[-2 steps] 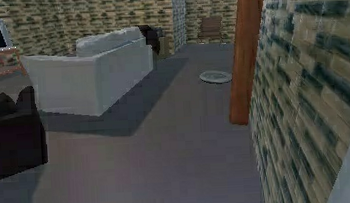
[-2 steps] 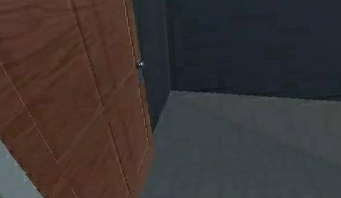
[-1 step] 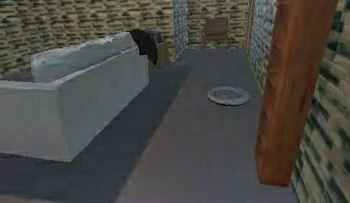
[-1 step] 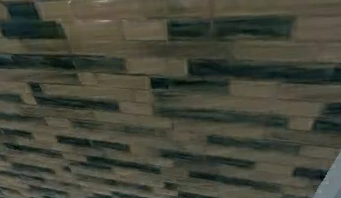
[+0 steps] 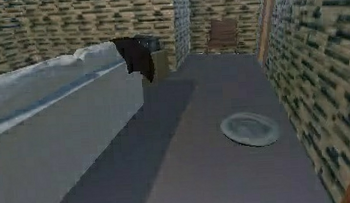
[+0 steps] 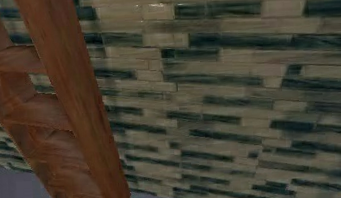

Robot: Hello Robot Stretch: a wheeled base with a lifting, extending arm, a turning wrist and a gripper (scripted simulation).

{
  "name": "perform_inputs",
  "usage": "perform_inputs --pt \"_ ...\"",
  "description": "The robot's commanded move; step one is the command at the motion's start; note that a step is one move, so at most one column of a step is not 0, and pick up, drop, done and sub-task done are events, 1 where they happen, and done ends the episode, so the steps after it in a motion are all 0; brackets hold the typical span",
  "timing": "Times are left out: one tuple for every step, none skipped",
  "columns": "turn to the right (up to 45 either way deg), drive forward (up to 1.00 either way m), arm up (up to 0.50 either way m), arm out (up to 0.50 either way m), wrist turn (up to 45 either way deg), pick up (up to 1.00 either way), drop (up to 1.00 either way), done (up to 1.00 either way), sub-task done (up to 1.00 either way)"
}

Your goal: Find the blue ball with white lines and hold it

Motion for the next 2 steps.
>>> perform_inputs --pt "0.0 1.0 0.0 0.0 0.0 0.0 0.0 0.0 0.0" --pt "0.0 0.85 0.0 0.0 0.0 0.0 0.0 0.0 0.0"
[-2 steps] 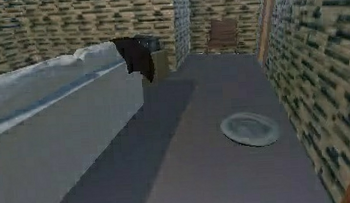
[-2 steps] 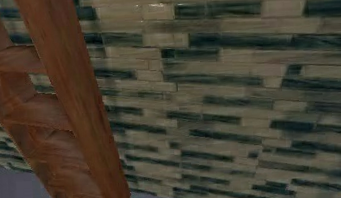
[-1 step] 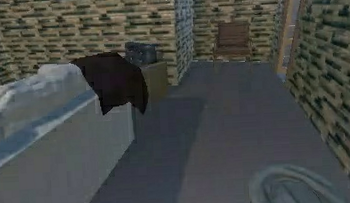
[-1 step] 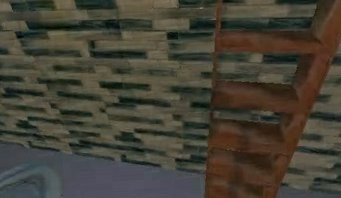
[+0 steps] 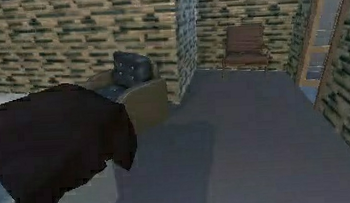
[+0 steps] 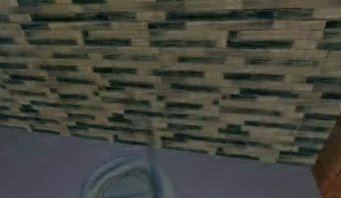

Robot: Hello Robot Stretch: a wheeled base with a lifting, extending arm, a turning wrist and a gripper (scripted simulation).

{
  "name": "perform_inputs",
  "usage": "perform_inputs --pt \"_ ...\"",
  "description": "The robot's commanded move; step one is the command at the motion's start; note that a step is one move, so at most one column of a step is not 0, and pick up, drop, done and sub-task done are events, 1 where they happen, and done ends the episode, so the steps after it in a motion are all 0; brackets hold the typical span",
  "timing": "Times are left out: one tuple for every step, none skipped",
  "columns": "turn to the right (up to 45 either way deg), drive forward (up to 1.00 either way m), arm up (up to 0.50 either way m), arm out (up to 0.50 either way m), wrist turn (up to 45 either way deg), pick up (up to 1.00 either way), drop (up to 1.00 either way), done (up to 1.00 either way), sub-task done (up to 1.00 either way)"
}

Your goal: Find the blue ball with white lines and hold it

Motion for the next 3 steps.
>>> perform_inputs --pt "15.0 0.0 0.0 0.0 0.0 0.0 0.0 0.0 0.0" --pt "0.0 1.0 0.0 0.0 0.0 0.0 0.0 0.0 0.0" --pt "24.0 0.0 0.0 0.0 0.0 0.0 0.0 0.0 0.0"
